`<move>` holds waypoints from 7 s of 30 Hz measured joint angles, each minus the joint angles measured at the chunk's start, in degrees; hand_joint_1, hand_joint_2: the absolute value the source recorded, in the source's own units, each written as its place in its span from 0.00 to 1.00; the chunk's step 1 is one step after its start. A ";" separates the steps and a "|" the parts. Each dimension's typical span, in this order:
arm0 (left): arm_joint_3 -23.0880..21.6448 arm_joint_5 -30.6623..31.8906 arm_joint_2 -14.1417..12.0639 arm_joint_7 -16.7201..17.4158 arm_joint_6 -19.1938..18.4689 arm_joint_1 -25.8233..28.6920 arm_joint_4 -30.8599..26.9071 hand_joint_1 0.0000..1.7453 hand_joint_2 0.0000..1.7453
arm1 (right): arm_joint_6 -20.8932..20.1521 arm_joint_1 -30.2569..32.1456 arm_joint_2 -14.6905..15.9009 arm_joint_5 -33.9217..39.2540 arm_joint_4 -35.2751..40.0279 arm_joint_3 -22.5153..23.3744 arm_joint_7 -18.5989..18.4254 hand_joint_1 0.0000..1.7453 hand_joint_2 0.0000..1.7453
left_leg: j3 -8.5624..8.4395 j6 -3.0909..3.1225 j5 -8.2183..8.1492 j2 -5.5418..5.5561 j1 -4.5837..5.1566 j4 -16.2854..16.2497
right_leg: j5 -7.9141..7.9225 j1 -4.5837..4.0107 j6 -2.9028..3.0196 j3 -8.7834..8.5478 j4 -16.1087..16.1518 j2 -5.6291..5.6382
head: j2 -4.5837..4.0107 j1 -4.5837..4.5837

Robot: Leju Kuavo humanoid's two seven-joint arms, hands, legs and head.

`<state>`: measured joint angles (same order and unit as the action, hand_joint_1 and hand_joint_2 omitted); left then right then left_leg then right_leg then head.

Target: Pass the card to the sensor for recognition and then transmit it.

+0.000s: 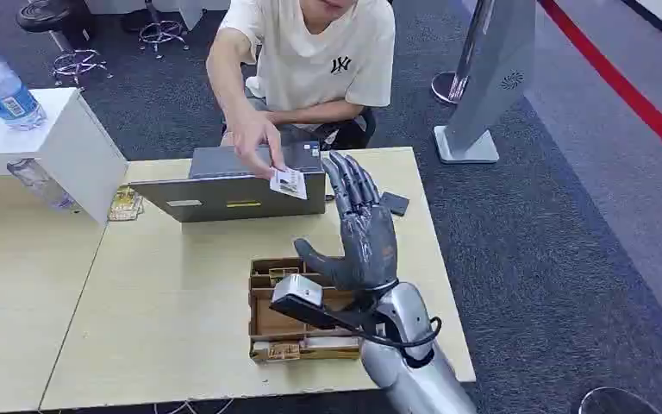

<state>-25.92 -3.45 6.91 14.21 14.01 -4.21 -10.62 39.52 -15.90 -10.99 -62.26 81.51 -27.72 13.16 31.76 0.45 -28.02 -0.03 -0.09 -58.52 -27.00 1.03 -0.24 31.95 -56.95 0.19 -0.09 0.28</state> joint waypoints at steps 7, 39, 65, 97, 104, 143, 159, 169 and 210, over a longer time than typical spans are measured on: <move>-0.90 0.59 -0.02 0.00 -0.48 -0.01 0.00 0.00 0.00 | 0.00 -2.85 -1.03 -3.37 -2.60 1.62 -1.00 0.00 1.00 | 0.00 0.00 0.00 0.00 0.00 0.00 | 0.00 0.00 0.00 0.00 0.00 0.00 | 0.00 0.00; -1.36 0.63 -0.04 -0.11 -0.79 -0.02 0.00 0.00 0.00 | 0.02 -3.71 -1.64 -2.82 -5.86 2.73 -2.36 1.00 1.00 | 0.01 0.00 0.00 0.00 0.00 0.00 | 0.00 0.00 0.00 0.02 0.00 0.00 | 0.00 0.00; -0.87 -3.67 -0.44 -2.08 0.98 0.17 0.00 0.00 0.00 | -28.84 7.38 2.09 51.59 3.88 7.54 4.61 1.00 1.00 | 0.04 0.00 -0.02 0.01 0.01 0.00 | 0.00 0.01 -0.01 0.06 0.04 -0.01 | 0.00 -0.02; 3.26 -6.84 -0.83 -2.71 2.29 0.49 0.00 0.00 0.00 | -43.95 13.13 14.82 58.96 -9.21 29.57 2.64 1.00 1.00 | 0.10 0.01 -0.04 0.03 0.02 -0.01 | 0.01 0.02 -0.04 0.10 0.05 -0.05 | 0.00 -0.04; 3.47 -6.86 -0.85 -2.71 2.27 0.49 0.00 0.00 0.00 | -44.24 12.69 15.54 58.74 -10.85 30.25 2.64 1.00 1.00 | 0.10 0.01 -0.04 0.02 0.01 -0.01 | 0.01 0.01 -0.04 0.09 0.05 -0.05 | 0.00 -0.02; 5.90 -9.42 -1.11 -3.48 2.23 0.82 0.00 0.00 0.00 | -53.92 9.62 21.86 46.00 -10.80 21.22 2.45 1.00 1.00 | 0.11 0.01 -0.04 0.02 0.02 -0.02 | 0.01 0.02 -0.05 0.10 0.05 -0.04 | 0.00 -0.02; 6.38 -9.79 -1.09 -3.56 2.23 0.86 0.00 0.00 0.00 | -50.47 11.01 23.10 41.80 -10.84 18.34 1.81 1.00 1.00 | 0.11 0.01 -0.04 0.02 0.02 -0.02 | 0.01 0.02 -0.05 0.10 0.05 -0.04 | 0.00 -0.02; 6.60 -9.92 -1.09 -3.56 2.25 0.89 0.00 0.00 0.00 | -49.96 12.28 23.10 40.62 -11.06 18.19 1.81 1.00 1.00 | 0.10 0.01 -0.04 0.02 0.02 -0.02 | 0.01 0.02 -0.05 0.10 0.05 -0.03 | 0.00 -0.02; 7.30 -8.04 -0.04 -3.08 2.73 0.97 0.00 0.00 0.00 | -24.67 16.00 8.17 36.27 15.69 20.15 11.69 1.00 1.00 | 0.12 0.00 -0.04 0.01 0.01 -0.02 | 0.00 0.01 -0.05 0.11 0.04 -0.03 | 0.00 -0.02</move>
<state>-18.62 -11.50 6.86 11.13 16.74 -3.24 -10.62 14.84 0.10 -2.82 -25.99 97.20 -7.56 24.85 31.88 0.46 -28.06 -0.02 -0.08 -58.54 -26.99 1.03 -0.29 32.07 -56.91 0.17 -0.09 0.26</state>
